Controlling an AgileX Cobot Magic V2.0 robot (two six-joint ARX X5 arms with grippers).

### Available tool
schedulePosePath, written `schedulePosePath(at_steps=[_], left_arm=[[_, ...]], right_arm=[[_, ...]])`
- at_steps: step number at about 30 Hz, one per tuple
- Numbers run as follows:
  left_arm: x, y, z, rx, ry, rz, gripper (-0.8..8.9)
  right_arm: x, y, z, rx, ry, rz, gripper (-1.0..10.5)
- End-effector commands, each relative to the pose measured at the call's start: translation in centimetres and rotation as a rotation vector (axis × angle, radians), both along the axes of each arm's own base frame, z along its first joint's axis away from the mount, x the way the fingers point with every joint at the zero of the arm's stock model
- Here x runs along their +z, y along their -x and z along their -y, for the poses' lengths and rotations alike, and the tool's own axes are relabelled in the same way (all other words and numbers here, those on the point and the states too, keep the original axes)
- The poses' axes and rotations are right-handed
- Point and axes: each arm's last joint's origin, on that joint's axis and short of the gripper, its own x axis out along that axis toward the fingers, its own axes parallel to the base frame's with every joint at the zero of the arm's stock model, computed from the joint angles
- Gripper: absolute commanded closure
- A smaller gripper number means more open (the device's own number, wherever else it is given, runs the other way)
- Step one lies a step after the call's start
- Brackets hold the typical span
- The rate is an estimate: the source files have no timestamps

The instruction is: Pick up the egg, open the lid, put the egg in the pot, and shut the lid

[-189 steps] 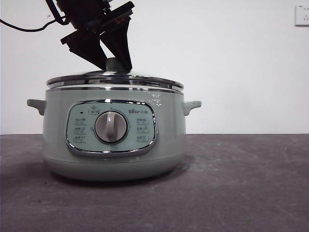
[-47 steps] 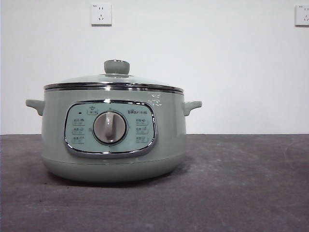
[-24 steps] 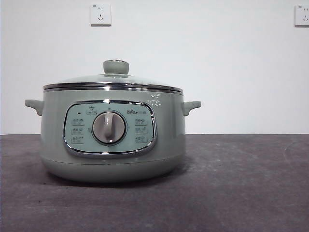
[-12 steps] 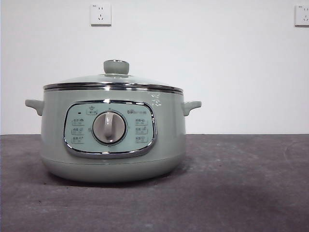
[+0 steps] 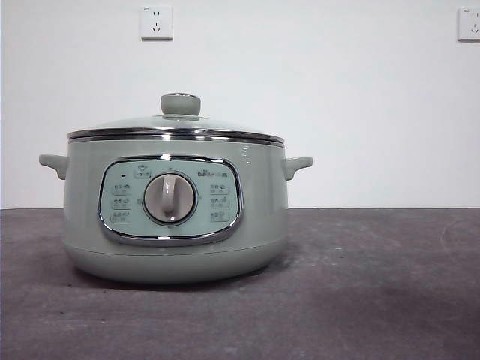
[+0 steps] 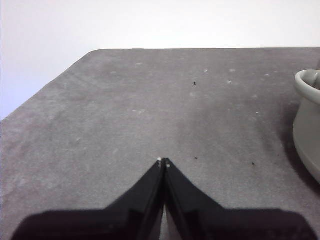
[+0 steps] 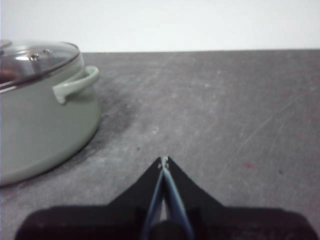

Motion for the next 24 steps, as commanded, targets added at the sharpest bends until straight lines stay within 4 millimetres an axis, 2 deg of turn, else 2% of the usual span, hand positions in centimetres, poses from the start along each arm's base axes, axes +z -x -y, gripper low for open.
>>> schedulePosePath(at_steps=[1, 6, 24], left_arm=[[-0.43, -0.05, -0.04, 0.008, 0.006, -0.006, 8.17], [-0.43, -0.05, -0.04, 0.007, 0.006, -0.006, 8.17], [-0.42, -0.05, -0.04, 0.007, 0.006, -0.006, 8.17]], right_arm=[[-0.49, -0.06, 0.0, -0.003, -0.027, -0.018, 9.5], [-0.48, -0.06, -0.01, -0.018, -0.124, -0.052, 9.5], [-0.5, -0.07, -0.01, -0.018, -0.121, -0.053, 9.5]])
